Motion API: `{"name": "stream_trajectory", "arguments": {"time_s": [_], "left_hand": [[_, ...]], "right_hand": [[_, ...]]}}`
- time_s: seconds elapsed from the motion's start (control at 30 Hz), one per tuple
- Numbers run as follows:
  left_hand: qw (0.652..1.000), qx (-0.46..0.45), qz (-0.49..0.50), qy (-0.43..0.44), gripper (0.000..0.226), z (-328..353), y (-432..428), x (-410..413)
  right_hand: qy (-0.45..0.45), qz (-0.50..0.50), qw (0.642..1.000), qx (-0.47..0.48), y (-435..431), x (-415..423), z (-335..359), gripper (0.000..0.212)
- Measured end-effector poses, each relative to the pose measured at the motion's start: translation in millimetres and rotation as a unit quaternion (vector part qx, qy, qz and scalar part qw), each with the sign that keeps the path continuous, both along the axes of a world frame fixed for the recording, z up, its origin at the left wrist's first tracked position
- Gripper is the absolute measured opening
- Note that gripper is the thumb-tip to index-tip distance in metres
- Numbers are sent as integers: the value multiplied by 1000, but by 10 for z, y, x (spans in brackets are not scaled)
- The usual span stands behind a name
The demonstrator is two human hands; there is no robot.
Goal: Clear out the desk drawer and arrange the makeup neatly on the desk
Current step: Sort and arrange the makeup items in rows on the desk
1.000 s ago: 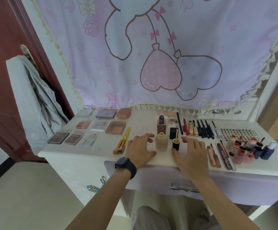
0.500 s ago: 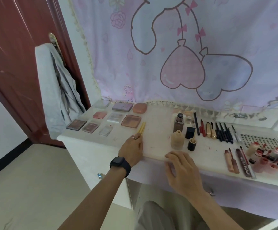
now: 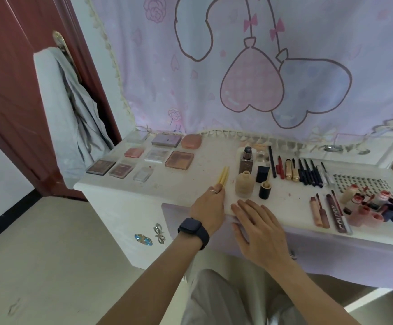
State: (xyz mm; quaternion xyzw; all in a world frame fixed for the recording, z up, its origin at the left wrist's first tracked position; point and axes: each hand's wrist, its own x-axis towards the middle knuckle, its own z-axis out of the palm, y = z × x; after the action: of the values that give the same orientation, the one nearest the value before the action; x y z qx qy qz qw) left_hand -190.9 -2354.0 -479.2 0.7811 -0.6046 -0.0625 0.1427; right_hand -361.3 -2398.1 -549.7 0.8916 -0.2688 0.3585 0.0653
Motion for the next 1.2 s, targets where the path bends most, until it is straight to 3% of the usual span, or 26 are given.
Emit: {"name": "stream_trajectory", "arguments": {"time_s": [0.43, 0.9, 1.2], "left_hand": [[999, -39, 16, 6, 33, -29, -126, -113], [986, -127, 31, 102, 38, -46, 39, 122], [993, -86, 26, 77, 49, -44, 28, 243]], "right_hand": [[-7, -1, 1000, -3, -19, -24, -75, 48], [-11, -11, 1000, -4, 3, -17, -87, 48], [-20, -17, 1000, 2, 20, 4, -109, 47]]}}
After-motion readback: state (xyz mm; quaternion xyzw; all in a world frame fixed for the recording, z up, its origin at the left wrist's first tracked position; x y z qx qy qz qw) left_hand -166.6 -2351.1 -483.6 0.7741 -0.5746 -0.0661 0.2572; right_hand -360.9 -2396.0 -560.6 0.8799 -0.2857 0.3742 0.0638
